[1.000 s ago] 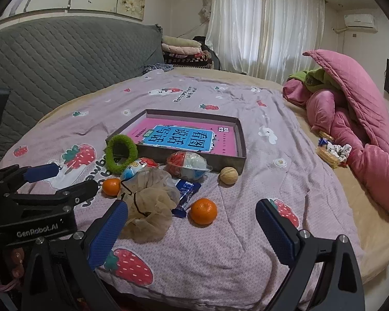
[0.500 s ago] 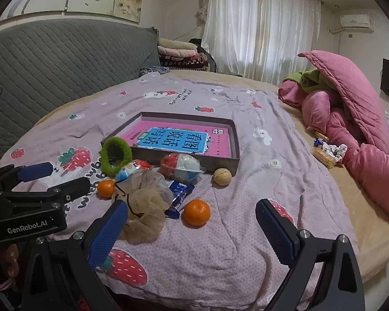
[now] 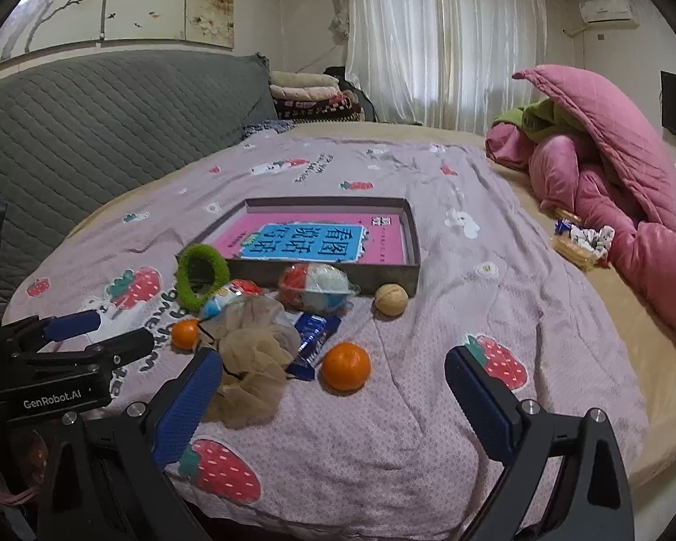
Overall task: Organize objects
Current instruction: 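Move both tools toward the scattered items in front of the tray, then grasp the orange with the right gripper while the left gripper grasps the other orange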
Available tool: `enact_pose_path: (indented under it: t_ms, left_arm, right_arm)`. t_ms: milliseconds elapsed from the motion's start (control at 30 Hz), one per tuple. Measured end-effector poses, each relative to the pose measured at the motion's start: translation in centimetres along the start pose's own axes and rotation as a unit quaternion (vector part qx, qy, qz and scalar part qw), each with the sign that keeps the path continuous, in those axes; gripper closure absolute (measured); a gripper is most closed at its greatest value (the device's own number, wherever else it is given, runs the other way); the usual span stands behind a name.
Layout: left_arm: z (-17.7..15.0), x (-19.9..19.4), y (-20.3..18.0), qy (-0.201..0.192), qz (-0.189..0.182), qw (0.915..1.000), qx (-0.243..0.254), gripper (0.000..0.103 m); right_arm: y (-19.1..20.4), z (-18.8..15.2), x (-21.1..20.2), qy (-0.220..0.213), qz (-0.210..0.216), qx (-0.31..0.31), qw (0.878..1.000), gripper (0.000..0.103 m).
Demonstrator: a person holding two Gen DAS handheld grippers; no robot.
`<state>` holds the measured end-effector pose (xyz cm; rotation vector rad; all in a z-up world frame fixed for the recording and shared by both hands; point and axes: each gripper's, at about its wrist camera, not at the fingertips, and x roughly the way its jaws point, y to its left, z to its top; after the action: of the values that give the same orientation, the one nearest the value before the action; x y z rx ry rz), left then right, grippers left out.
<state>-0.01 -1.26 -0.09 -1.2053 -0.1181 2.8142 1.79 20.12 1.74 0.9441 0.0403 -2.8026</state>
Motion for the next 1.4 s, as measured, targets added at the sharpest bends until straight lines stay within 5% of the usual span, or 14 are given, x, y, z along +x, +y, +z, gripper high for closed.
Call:
enact_pose_path:
  t_ms: [533, 1033, 1400]
  left_arm:
    - [-0.1, 4.1, 1.7, 0.03, 0.025, 0.9992, -0.01, 0.019]
    - [0.6, 7.7, 1.8, 0.049, 0.004, 0.9988, -0.002, 0.022]
    - [1.2, 8.9, 0.6, 0.053, -0.017, 0.9983, 0.016, 0.045]
  right_arm:
    - [-1.3, -1.6, 3.8, 0.054, -0.02, -0.002, 0.998, 0.007]
    - [-2.2, -2.5, 8.0, 0.09, -0.038, -0.014, 0.995, 0.02]
    - [-1.7, -1.8, 9.9, 0.108, -0.008, -0.035, 0.994, 0.035]
